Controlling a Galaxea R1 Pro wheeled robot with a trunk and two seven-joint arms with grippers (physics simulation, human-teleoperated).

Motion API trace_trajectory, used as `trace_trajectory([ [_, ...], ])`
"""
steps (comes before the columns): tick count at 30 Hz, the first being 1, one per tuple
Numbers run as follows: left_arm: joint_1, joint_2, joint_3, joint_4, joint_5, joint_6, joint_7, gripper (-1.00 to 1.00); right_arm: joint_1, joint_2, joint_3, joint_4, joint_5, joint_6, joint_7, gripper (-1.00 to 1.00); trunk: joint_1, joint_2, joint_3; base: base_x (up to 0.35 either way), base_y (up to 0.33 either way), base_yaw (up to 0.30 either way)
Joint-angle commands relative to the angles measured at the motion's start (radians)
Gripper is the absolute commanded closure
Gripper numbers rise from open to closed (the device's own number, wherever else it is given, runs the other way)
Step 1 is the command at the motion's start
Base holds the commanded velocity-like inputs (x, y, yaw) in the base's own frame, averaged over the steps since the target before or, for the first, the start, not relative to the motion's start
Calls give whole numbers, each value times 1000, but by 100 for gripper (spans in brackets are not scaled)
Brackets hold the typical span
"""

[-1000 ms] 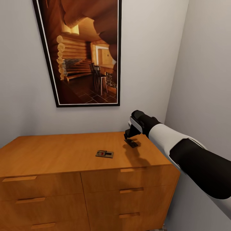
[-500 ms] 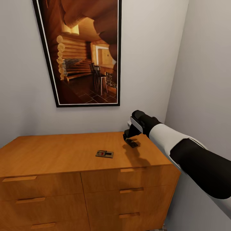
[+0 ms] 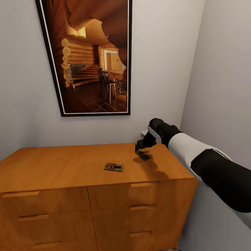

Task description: Take the four mousetraps from the cabinet in the bathroom and place them on the bathroom floor. Make sure all four end up on the same floor surface, and ensure that at least two of them are either under or directly next to the same bathroom sink.

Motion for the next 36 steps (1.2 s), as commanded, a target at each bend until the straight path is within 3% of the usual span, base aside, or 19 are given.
trace_trajectory([
  [1, -3, 1, -3, -1, 9, 3, 10, -100, -3, -8, 8, -3, -2, 2, 22, -100, 0, -1, -1, 0, 0, 0],
  [4, -3, 1, -3, -1, 9, 3, 10, -100, -8, -28, 9, -10, 1, 2, 62, -100, 0, -1, -1, 0, 0, 0],
  [14, -3, -1, -3, -1, 9, 3, 10, -100, -14, -58, 16, -21, 4, 2, 115, -100, 0, -1, -1, 0, 0, 0],
  [25, -3, -2, -3, -1, 9, 3, 10, -100, -26, -63, 18, -32, 22, 2, 151, -100, 0, -1, -1, 12, 1, 0],
  [36, -3, -5, -3, -1, 9, 3, 11, -100, -34, -58, 18, -32, 39, 2, 157, -100, 0, -1, -1, 155, 45, 0],
])
